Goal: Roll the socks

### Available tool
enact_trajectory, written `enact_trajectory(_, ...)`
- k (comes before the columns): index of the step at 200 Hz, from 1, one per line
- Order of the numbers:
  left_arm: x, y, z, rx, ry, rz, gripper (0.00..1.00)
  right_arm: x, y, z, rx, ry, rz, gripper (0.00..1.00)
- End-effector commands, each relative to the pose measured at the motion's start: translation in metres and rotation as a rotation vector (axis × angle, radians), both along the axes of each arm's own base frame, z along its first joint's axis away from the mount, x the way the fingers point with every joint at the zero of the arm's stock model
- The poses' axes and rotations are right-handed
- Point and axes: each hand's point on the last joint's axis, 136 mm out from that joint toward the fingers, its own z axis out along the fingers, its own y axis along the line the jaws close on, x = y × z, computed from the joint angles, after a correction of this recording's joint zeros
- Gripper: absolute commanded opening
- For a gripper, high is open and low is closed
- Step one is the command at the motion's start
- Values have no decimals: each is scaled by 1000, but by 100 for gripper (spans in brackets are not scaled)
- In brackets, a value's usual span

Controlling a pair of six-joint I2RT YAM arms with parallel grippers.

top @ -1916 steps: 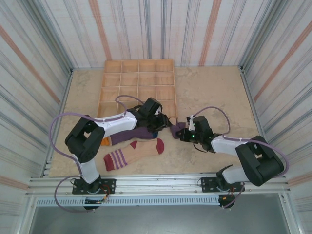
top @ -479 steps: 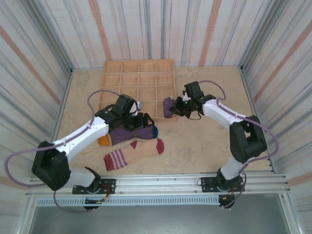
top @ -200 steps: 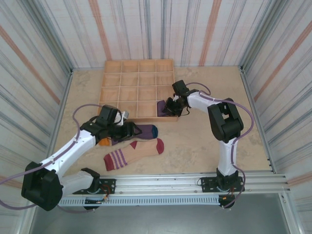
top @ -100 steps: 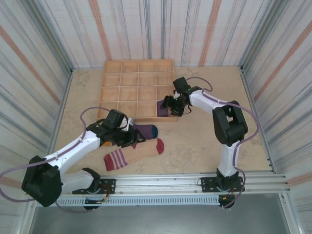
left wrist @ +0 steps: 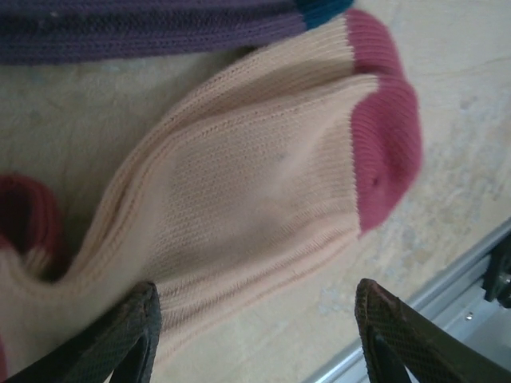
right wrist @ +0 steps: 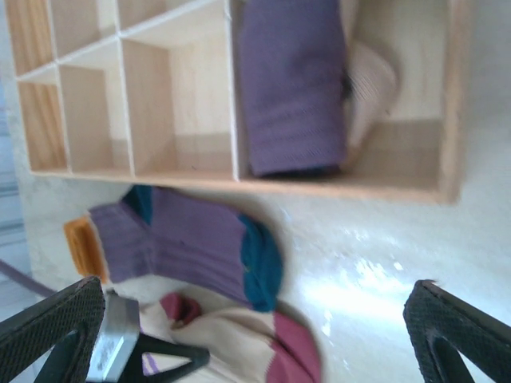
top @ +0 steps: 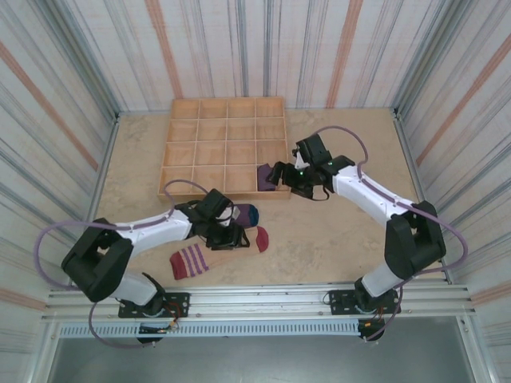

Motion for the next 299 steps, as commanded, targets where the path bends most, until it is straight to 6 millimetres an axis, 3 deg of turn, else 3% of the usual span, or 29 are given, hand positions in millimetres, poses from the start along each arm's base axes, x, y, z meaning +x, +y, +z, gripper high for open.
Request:
enact_trajectory(1, 13, -11, -4, 20, -49, -30, 66, -15, -14, 4, -32, -32, -12, 99)
enact_trajectory(39, 12, -40, -22, 37, -7, -70, 65, -36, -38, 2, -63, -61, -56, 99)
enact_trajectory(93, 22, -128, -29, -23, 19, -92, 65, -61, -85, 0, -82, -78, -187, 100)
enact_trajectory(128, 61, -175, -19, -59, 12, -45, 65, -85, -125, -14, -120, 9, -298, 98)
enact_trajectory(134, 67, -180, -27, -49, 23, -32, 65, -88, -127, -13, -115, 1, -303, 98)
enact_trajectory(162, 104, -203, -21, -64, 5, 21, 65, -100, -135, -13, -99, -31, -320, 98)
enact_trajectory(192, 132, -221, -3, -116, -21, 36, 66, -108, -134, -17, -85, -56, -304, 97)
enact_trajectory(209, 135, -224, 20, -170, -29, 14, 69, -108, -126, -15, -76, -107, -265, 97)
enact_trajectory(221, 131, -222, 43, -209, -36, -17, 78, -109, -120, -12, -101, -156, -220, 97)
enact_trajectory(234, 123, -214, 68, -242, -42, -47, 80, -110, -111, -9, -139, -202, -167, 96)
enact_trajectory(242, 118, -206, 76, -246, -45, -57, 81, -110, -104, -8, -161, -228, -131, 95)
enact_trajectory(251, 113, -195, 98, -270, -65, -64, 81, -110, -97, -10, -196, -254, -91, 94)
enact_trajectory(277, 99, -164, 125, -321, -62, -68, 82, -109, -71, -12, -299, -362, 36, 92)
enact_trajectory(299, 90, -130, 129, -300, -62, -47, 83, -112, -43, -11, -376, -460, 152, 91)
